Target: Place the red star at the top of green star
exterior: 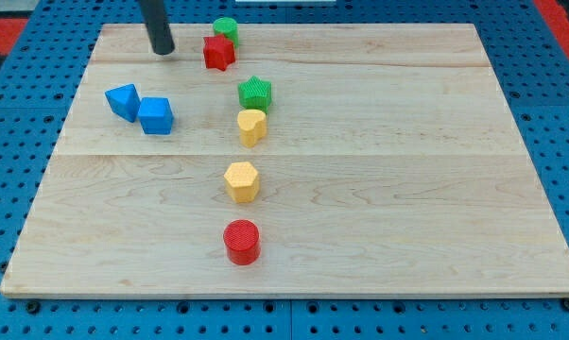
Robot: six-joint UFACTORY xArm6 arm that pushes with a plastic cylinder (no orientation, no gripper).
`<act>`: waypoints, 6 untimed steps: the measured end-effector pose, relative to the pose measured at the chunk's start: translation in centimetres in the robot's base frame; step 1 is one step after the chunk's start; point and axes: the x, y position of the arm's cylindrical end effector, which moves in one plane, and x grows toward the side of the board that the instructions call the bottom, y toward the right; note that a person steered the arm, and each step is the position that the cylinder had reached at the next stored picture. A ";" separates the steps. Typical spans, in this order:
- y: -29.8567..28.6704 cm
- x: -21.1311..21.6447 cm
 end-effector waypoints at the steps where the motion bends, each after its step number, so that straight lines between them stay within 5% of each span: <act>1: 3.7 0.3; 4: 8.7 1.3; 6: -0.4 -2.5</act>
